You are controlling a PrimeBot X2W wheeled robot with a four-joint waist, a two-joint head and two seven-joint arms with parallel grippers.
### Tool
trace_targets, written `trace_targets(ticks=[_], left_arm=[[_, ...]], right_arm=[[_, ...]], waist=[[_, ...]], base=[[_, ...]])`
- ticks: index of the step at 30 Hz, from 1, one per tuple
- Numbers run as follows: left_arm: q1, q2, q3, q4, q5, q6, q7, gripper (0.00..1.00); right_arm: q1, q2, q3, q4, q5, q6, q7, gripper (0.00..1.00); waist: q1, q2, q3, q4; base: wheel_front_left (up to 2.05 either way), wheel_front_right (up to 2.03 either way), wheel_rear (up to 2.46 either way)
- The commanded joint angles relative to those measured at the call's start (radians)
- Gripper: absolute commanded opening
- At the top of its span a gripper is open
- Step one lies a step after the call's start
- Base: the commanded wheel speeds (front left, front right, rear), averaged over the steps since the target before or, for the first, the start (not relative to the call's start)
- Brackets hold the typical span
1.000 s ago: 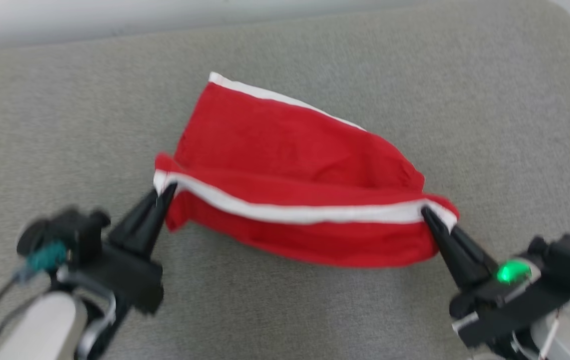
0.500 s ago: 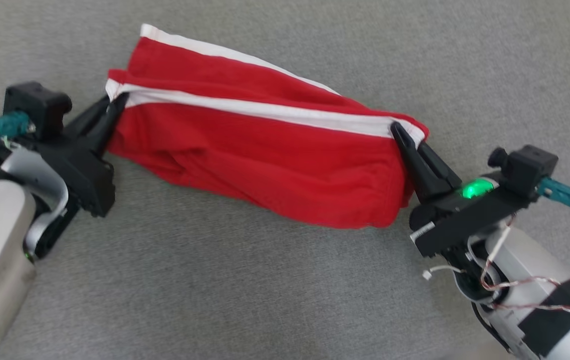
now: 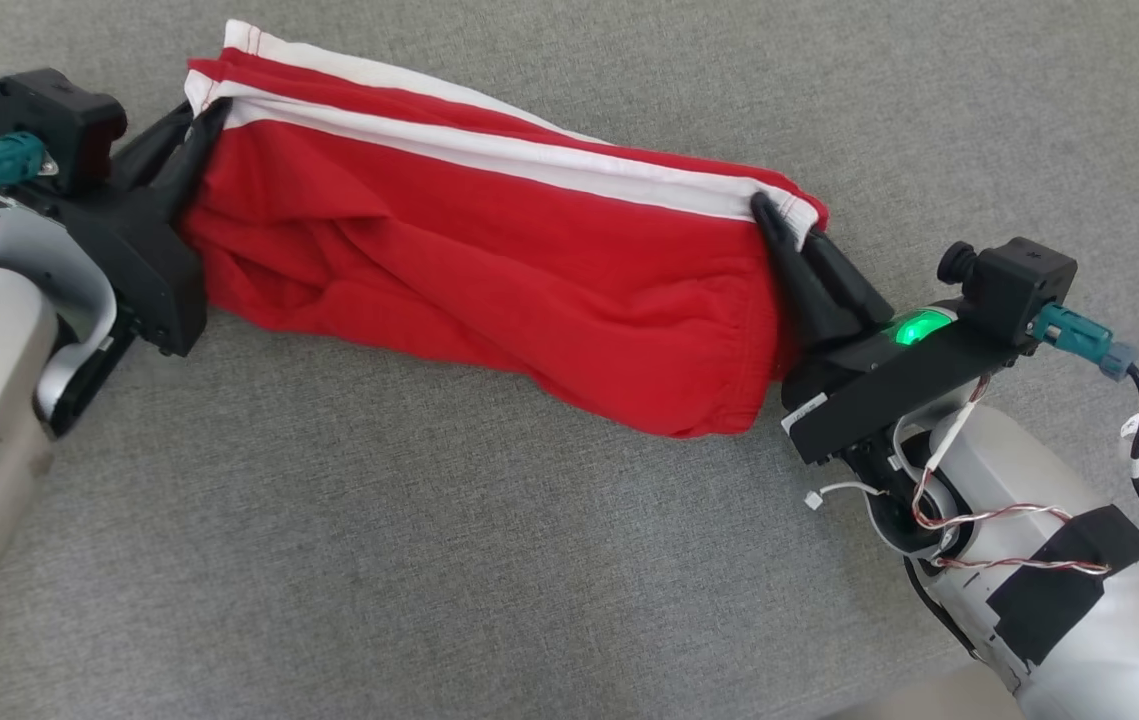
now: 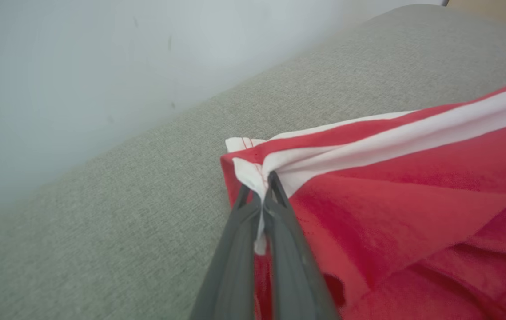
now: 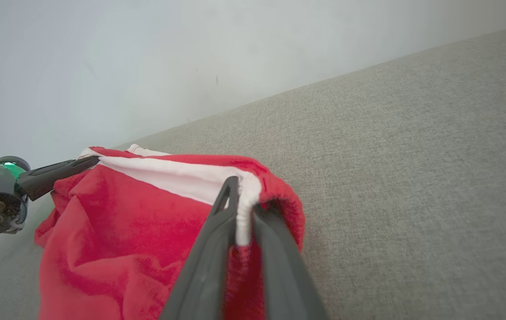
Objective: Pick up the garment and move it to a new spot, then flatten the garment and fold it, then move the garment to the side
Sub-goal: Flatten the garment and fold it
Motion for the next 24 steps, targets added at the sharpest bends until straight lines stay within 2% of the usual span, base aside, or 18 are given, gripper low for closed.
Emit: trace_targets(ticks=[1,8,15,19,21,24], left_arm=[[-0.009,-0.006,-0.008,0.008,-0.011,0.002,-0.008,1.00],[0.002,-0.029,-0.043,0.081,-0.059,0.002,-0.091,1.00],[0.057,-0.027,-0.015,0.086,-0.094,0.002,-0.126,1.00],[0.088,-0.017,0.005,0.071,-0.097,0.002,-0.127,1.00],[0.107,-0.005,0.019,0.062,-0.091,0.002,-0.127,1.00],[0.114,0.006,0.011,0.062,-0.093,0.002,-0.127,1.00]], right_arm=[[0.002,0.001,0.000,0.000,-0.009,0.000,-0.005,1.00],[0.094,-0.043,-0.026,-0.053,-0.077,0.000,-0.005,1.00],[0.269,-0.065,-0.170,-0.162,-0.159,0.000,-0.005,1.00],[0.388,-0.027,-0.292,-0.250,-0.234,0.000,-0.005,1.00],[0.469,0.022,-0.368,-0.317,-0.279,0.000,-0.005,1.00],[0.538,0.062,-0.417,-0.360,-0.323,0.000,-0.005,1.00]], waist=[[-0.0002,-0.0002,-0.007,0.005],[-0.0002,-0.0002,-0.066,0.034],[-0.0002,-0.0002,-0.142,0.059],[-0.0002,-0.0002,-0.170,0.058],[-0.0002,-0.0002,-0.184,0.047],[-0.0002,-0.0002,-0.196,0.029]], base=[[0.00,0.00,0.00],[0.00,0.00,0.00],[0.00,0.00,0.00],[0.00,0.00,0.00],[0.00,0.00,0.00],[0.00,0.00,0.00]])
